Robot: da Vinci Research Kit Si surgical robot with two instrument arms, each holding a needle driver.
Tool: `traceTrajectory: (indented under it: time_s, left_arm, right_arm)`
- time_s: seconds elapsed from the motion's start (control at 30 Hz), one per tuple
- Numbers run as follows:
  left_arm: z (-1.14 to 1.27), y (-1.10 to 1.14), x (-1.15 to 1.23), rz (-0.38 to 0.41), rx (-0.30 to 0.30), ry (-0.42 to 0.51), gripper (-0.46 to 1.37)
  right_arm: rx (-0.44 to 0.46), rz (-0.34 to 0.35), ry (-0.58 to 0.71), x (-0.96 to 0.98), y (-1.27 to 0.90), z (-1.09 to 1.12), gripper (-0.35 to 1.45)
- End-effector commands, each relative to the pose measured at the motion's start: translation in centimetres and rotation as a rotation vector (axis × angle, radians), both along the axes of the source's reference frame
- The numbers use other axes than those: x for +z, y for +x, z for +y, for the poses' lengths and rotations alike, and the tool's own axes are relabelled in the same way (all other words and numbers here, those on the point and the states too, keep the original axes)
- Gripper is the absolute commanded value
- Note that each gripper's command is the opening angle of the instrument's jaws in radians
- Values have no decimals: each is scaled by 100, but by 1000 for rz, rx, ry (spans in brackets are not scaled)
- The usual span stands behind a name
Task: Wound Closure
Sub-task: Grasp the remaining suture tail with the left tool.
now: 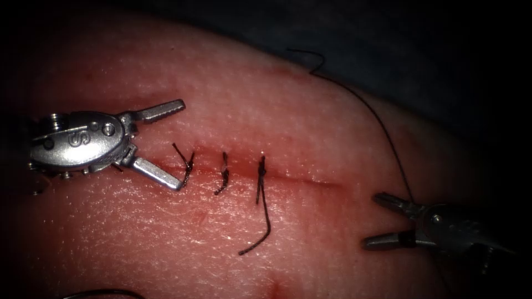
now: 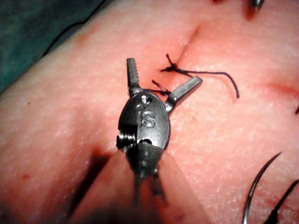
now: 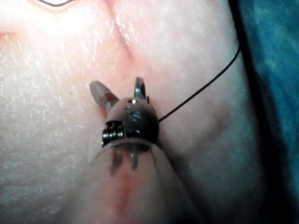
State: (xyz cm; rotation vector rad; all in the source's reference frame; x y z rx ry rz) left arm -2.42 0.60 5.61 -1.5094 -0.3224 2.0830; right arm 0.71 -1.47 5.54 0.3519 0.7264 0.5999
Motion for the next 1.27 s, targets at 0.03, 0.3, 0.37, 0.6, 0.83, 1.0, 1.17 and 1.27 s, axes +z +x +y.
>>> traceTrajectory:
  time_s: [0.03, 0.3, 0.37, 0.6, 0.83, 1.0, 1.17, 1.27]
  left_arm:
    - [-1, -2, 0, -5, 6, 1, 73]
    - [-22, -17, -2, 5, -13, 1, 70]
    - [-31, -24, -2, 26, -11, 7, 66]
    - [-51, -49, -13, 98, 11, 24, 66]
    - [-65, -56, -27, 143, 37, 36, 63]
    - [-65, -56, -28, 146, 41, 32, 65]
    - [-65, -57, -28, 147, 43, 27, 66]
    - [-65, -57, -28, 148, 46, 22, 68]
  right_arm:
    - [6, 7, 6, 7, -9, 1, 111]
    - [57, -10, -27, 8, -60, 29, 110]
    - [79, 6, -34, 9, -66, 36, 110]
    - [142, 97, -92, 8, -70, 58, 109]
    - [144, 133, -134, -5, -54, 64, 110]
    - [147, 138, -139, -8, -45, 56, 110]
    - [147, 142, -140, -8, -44, 53, 110]
    - [147, 141, -139, -9, -44, 53, 110]
